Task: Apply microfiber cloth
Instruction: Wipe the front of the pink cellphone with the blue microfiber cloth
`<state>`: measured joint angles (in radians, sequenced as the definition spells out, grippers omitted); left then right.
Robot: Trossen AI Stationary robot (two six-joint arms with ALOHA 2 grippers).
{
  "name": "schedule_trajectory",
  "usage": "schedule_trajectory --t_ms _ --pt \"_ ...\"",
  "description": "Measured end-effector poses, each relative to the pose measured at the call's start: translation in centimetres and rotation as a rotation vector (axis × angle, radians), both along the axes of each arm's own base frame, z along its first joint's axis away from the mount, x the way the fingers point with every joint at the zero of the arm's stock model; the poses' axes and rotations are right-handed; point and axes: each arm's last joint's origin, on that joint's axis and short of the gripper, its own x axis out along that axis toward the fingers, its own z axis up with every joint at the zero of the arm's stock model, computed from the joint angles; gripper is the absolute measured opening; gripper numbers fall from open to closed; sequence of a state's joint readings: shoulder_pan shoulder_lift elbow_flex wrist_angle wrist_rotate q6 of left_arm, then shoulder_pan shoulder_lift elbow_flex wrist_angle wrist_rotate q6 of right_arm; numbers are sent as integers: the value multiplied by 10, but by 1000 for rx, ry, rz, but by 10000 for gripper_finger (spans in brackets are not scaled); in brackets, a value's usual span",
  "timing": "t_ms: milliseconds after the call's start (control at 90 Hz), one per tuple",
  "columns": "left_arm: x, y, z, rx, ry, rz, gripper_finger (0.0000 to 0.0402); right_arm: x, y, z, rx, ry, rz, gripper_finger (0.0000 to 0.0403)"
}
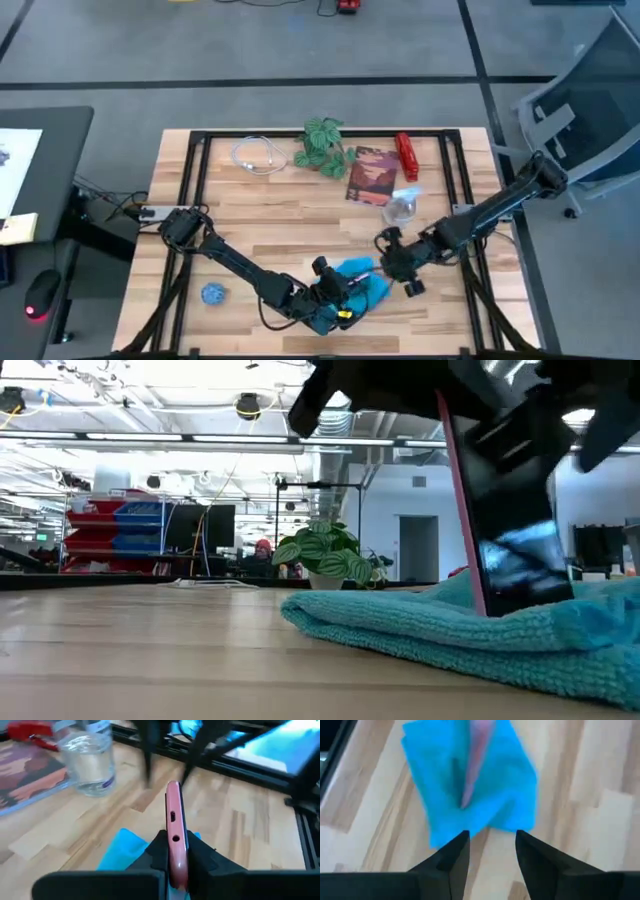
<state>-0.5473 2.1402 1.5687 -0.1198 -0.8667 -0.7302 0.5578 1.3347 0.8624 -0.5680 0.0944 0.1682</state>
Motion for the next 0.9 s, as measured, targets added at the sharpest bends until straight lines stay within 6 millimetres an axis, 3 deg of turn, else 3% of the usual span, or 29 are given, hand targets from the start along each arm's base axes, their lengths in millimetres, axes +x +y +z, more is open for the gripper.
schedule_trajectory --t_ms 156,356,622,900 --pt "-7 -9 -1 -3 -28 41 9 -23 18 -27 69 -85 23 132" --pt "-16 -14 7 20 -39 49 9 -34 31 -61 163 -103 -20 127" --pt "-24 -8 2 -58 -42 175 9 -18 41 -89 114 -176 -49 134" --pt "-34 -2 -5 -89 -8 250 12 -11 41 -105 -15 -267 -159 197"
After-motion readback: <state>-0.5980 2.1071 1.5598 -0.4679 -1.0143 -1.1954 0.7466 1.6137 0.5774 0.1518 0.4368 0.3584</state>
